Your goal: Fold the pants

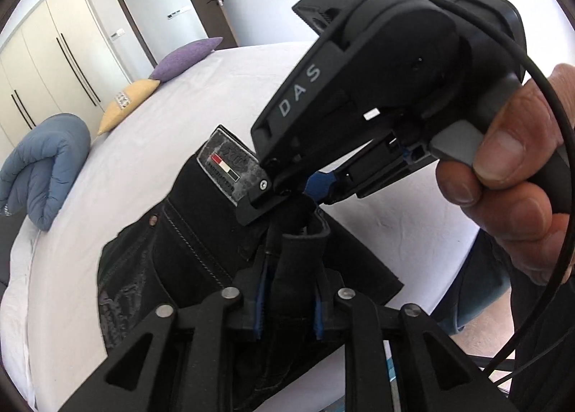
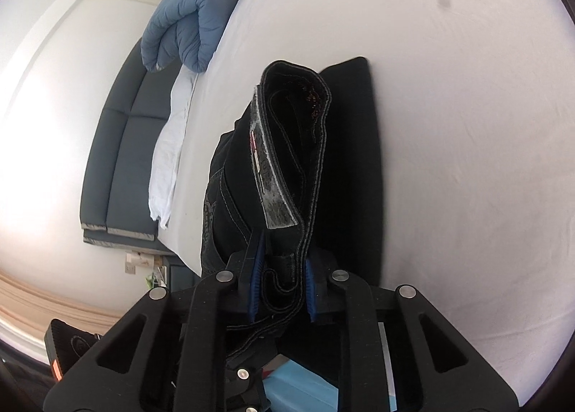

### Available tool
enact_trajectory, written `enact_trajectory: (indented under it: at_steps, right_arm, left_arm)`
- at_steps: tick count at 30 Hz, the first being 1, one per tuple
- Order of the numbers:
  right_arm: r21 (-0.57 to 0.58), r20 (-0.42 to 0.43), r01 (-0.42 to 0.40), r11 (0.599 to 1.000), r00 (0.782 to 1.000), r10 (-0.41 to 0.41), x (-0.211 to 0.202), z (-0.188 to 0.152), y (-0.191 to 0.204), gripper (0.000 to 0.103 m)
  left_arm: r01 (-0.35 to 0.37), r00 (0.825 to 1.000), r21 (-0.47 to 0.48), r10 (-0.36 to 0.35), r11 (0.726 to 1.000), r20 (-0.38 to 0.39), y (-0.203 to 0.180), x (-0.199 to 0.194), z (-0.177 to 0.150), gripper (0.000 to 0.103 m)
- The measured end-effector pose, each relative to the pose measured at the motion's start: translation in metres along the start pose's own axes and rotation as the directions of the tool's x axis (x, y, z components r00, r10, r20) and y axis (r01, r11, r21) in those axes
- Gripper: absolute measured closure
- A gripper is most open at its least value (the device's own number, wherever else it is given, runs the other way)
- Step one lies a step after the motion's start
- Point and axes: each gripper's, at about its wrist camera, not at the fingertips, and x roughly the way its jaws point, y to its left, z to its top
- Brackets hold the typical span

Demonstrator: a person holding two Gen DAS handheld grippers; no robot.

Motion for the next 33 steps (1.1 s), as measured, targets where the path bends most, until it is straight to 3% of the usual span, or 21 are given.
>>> enact_trajectory:
  at_steps: [4,6,8,13,15,16,21,22,25,27,30,33]
  right_arm:
    - [0.062,-0.040,-0.032,0.998,0.999,0.035,0.012,-0.010,-0.025,0.085]
    - [0.083,-0.027,-0.054,0.995,0.998,0.056,0.013,-0.012,-0.030,0.085]
    - [0.093,-0.027,-0.055,0.994,0.998,0.057,0.014,-0.012,-0.033,0.085]
    - [0.094,0.033,0.045,0.995,0.998,-0.049,-0.017,-0.016,-0.034,0.085]
    - [0.101,0.085,0.114,0.988,0.989,-0.123,-0.036,-0.015,-0.031,0.084]
    - [0.091,0.101,0.107,0.990,0.988,-0.116,-0.042,-0.013,-0.026,0.084]
    - [-0.002,0.060,-0.030,1.000,0.998,0.030,-0.029,-0.007,0.016,0.084]
    - [-0.027,0.038,-0.036,0.999,0.999,0.037,-0.021,-0.007,0.023,0.084]
    - [-0.067,-0.043,-0.014,0.998,0.999,0.011,0.006,-0.013,0.030,0.084]
    - [-0.068,-0.094,0.085,0.994,0.991,-0.092,0.026,-0.020,0.016,0.086]
    - [-0.033,-0.054,0.019,0.999,0.998,-0.021,0.022,-0.032,-0.005,0.088]
    - [-0.008,-0.037,-0.016,1.000,0.999,0.016,0.016,-0.036,-0.013,0.089]
  left_arm:
    - [0.064,0.997,-0.033,-0.065,0.997,-0.032,0.003,0.004,-0.008,0.061]
    - [0.089,0.996,-0.050,-0.089,0.995,-0.004,0.009,-0.009,-0.012,0.039]
    - [0.074,0.997,-0.067,-0.072,0.995,0.026,0.020,-0.025,-0.017,0.024]
    - [0.063,0.994,-0.185,-0.046,0.981,0.097,0.074,-0.056,-0.023,0.008]
    - [0.050,0.996,-0.250,-0.032,0.967,0.078,0.099,-0.052,-0.029,0.008]
    - [0.039,0.998,-0.279,-0.022,0.959,0.065,0.114,-0.048,-0.034,0.008]
    - [0.061,0.998,-0.435,-0.065,0.898,0.007,0.158,-0.026,-0.050,0.024]
    - [0.059,0.998,-0.439,-0.068,0.896,-0.006,0.159,-0.022,-0.051,0.024]
    - [0.068,0.990,-0.449,-0.114,0.891,-0.077,0.162,0.002,-0.058,0.040]
    - [0.079,0.981,-0.462,-0.152,0.884,-0.123,0.162,0.019,-0.062,0.043]
    - [0.055,0.977,-0.423,-0.136,0.905,-0.164,0.151,0.027,-0.059,0.042]
    - [0.063,0.974,-0.442,-0.153,0.895,-0.169,0.153,0.031,-0.060,0.042]
